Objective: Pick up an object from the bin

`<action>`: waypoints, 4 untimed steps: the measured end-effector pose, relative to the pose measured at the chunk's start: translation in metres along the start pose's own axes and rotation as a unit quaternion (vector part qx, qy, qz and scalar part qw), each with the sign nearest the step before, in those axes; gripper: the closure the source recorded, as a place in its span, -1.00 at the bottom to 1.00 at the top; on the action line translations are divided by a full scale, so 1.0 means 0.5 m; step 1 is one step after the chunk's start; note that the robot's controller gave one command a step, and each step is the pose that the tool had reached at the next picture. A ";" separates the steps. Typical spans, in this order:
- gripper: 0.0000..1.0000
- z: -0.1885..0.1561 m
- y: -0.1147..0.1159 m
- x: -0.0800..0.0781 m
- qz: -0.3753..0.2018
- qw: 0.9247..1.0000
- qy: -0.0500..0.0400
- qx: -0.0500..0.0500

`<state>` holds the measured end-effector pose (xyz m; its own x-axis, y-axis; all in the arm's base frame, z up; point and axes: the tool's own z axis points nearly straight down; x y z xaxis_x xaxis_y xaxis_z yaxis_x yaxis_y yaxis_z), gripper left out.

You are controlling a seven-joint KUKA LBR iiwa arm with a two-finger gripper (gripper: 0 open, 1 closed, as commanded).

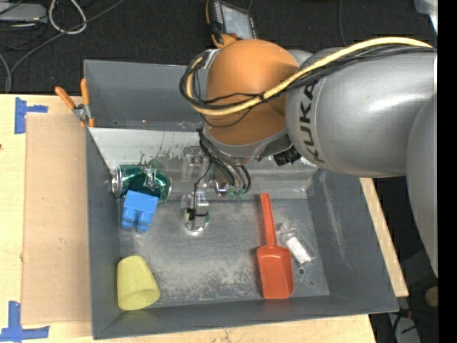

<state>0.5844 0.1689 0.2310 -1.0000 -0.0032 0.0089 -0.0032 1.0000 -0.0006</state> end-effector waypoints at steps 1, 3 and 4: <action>-1.00 -0.010 -0.003 -0.003 0.003 1.000 -0.004 -0.001; -1.00 0.164 0.120 -0.048 0.169 0.986 -0.006 -0.002; -1.00 0.257 0.148 -0.062 -0.014 1.000 -0.003 -0.001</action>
Offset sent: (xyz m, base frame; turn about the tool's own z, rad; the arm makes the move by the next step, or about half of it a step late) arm 0.0270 0.0781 -0.1610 -0.4507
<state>0.6142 0.2428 0.1021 -0.9995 -0.0312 0.0035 -0.0312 0.9995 0.0015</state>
